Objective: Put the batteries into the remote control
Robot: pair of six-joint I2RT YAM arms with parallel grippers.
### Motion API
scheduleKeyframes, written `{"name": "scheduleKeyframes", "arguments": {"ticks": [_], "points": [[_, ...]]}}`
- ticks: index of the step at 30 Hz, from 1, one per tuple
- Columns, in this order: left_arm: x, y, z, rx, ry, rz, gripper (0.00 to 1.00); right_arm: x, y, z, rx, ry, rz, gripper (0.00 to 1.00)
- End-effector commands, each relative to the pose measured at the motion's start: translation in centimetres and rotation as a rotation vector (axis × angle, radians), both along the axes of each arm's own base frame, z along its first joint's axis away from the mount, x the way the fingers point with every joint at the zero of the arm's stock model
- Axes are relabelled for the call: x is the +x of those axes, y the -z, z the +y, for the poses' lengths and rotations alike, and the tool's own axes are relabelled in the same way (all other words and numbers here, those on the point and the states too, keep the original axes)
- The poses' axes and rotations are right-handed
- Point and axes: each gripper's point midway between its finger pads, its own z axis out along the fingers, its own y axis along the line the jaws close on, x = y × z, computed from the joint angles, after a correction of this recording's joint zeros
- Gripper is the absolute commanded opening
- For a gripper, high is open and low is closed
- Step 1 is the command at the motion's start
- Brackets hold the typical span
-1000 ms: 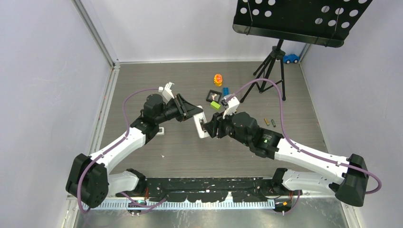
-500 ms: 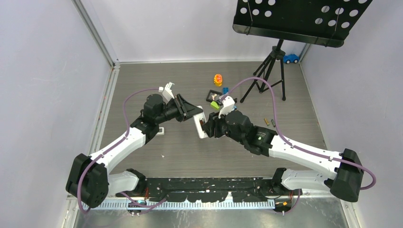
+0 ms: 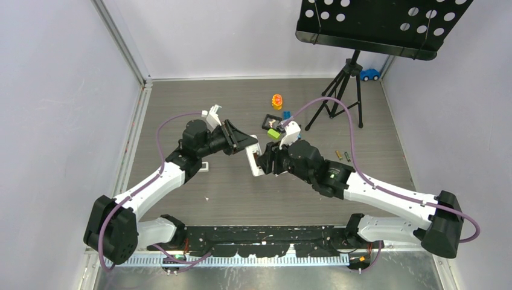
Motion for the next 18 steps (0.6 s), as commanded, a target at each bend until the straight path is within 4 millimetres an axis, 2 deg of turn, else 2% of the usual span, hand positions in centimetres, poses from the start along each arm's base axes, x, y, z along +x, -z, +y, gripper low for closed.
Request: {"name": "scheduleKeyframes", "arguments": {"ticks": [1, 6, 8, 10, 12, 14, 18], "points": [[0.2, -1.3, 0.1, -0.010, 0.013, -0.053, 0.00, -0.5, -4.5, -0.2, 0.130, -0.003, -0.047, 0.57], [0.5, -1.4, 0.3, -0.004, 0.006, -0.062, 0.00, -1.2, -6.0, -1.2, 0.203, 0.013, -0.043, 0.65], [0.6, -1.4, 0.4, 0.001, 0.001, -0.069, 0.00, -0.8, -6.5, -1.9, 0.249, 0.079, -0.024, 0.70], [0.7, -1.4, 0.5, 0.003, -0.005, -0.074, 0.00, 0.1, -6.4, -3.2, 0.319, 0.219, 0.042, 0.76], [0.9, -1.5, 0.5, 0.001, -0.015, -0.086, 0.00, 1.0, -5.2, -5.3, 0.405, 0.436, 0.189, 0.81], [1.2, -1.8, 0.6, -0.006, -0.026, -0.099, 0.00, 1.1, -4.8, -5.2, 0.516, 0.488, 0.294, 0.83], [1.6, -2.8, 0.8, -0.031, -0.060, -0.129, 0.00, 1.2, -5.6, -4.2, 0.778, 0.514, 0.415, 0.84]]}}
